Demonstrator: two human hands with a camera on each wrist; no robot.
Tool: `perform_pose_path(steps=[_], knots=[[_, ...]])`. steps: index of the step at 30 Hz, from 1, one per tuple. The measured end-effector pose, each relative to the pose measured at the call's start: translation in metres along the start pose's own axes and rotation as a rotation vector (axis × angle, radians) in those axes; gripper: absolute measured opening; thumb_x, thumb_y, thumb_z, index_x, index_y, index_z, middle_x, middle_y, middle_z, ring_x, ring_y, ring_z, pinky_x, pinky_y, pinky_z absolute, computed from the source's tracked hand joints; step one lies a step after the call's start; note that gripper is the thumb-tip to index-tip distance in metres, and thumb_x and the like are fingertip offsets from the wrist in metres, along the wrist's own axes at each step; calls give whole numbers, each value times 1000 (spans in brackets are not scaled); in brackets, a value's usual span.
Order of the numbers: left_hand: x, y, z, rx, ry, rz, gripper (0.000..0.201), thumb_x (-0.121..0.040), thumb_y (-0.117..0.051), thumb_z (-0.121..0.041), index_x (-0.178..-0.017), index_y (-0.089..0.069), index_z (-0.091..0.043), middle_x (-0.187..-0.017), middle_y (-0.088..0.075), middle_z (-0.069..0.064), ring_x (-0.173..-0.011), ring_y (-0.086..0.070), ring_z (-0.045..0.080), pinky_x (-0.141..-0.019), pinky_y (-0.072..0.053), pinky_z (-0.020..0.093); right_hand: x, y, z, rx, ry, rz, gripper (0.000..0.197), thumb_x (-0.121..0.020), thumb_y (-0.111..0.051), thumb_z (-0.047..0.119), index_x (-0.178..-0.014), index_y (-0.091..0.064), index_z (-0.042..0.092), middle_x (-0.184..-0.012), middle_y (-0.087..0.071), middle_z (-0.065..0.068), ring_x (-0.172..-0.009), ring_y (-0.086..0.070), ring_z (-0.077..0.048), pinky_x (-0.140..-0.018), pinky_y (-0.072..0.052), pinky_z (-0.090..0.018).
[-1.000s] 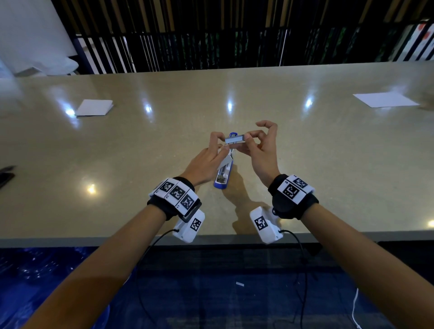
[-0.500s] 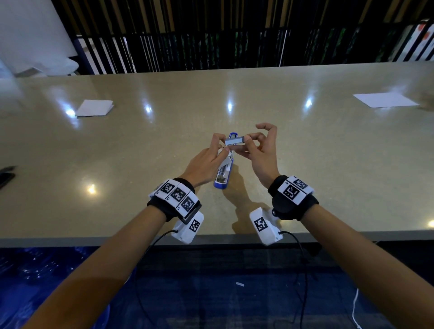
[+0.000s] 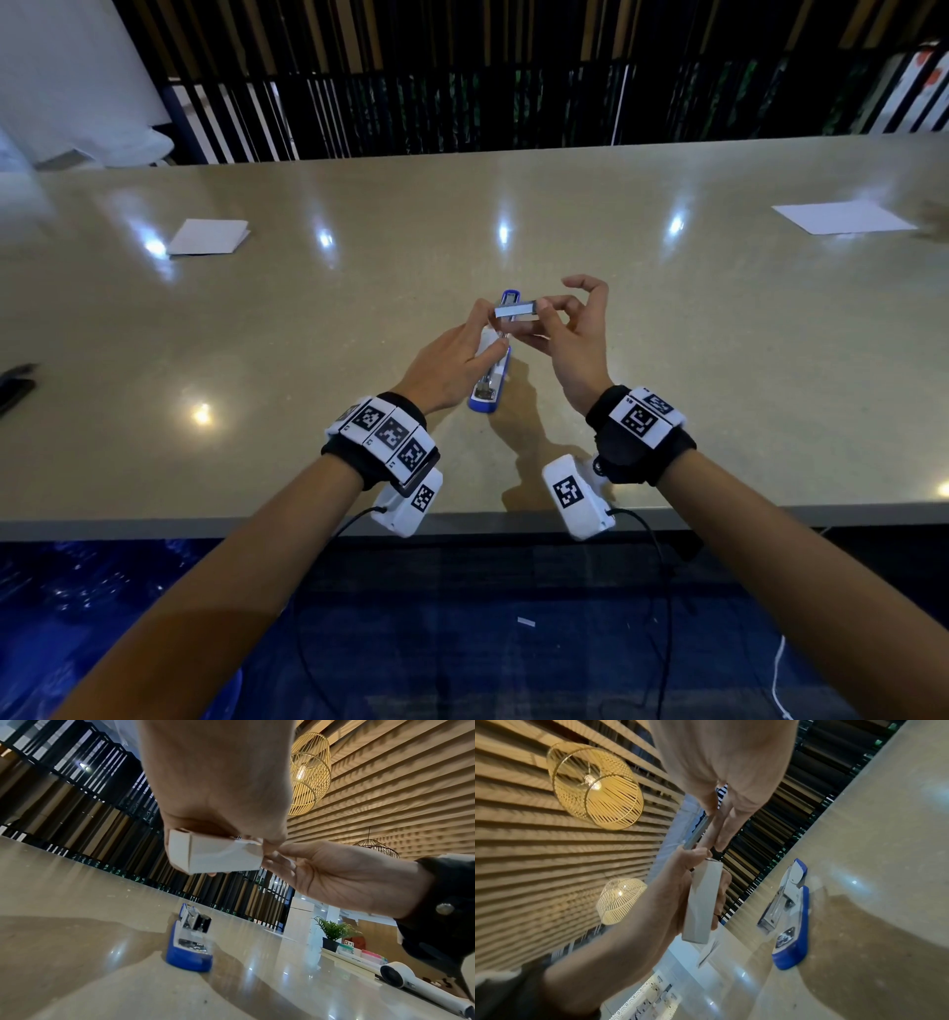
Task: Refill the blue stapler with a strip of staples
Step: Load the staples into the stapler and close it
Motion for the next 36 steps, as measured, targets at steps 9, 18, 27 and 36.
perform_pose_path(steps=[9, 18, 27, 36], knots=[[1, 5, 6, 34, -25, 5, 30, -98, -41, -42, -103, -35, -13, -63, -37, -10, -55, -36, 12, -52, -28, 28, -5, 14, -5, 35, -21, -104, 13, -95, -44, 0, -105, -48, 7, -88, -57, -11, -58, -69, -12, -76, -61, -38], [-1, -11, 52, -216, 198, 88, 33, -90, -49, -14, -119, -35, -7, -120, -31, 14, -106, -43, 33, -92, -47, 50, -8, 20, -17, 56, -87, -135, 8, -93, -50, 1, -94, -58, 2, -89, -62, -15, -60, -70, -17, -72, -61, -33], [16, 4, 88, -349, 670, 1, 73, -88, -62, -26, -143, -16, -16, -129, -48, 18, -118, -49, 38, -89, -44, 51, -11, 21, -20, 74, -97, -112, 9, -94, -49, 1, -97, -57, 2, -91, -62, -16, -59, -70, -15, -70, -61, -30], [-3, 24, 64, -142, 153, -59, 36, -96, -46, -39, -118, -58, -13, -119, -58, 5, -111, -54, 23, -96, -47, 44, -16, 15, -30, 213, -180, -48, 10, -91, -52, -3, -93, -61, -2, -78, -62, -11, -52, -67, -8, -65, -60, -24]])
Point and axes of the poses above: each hand's wrist, its own x-axis away from the middle knuckle, its own y-axis out of the back of the hand, z = x × y, the point moved 2 cm from there along -x, towards the middle knuckle
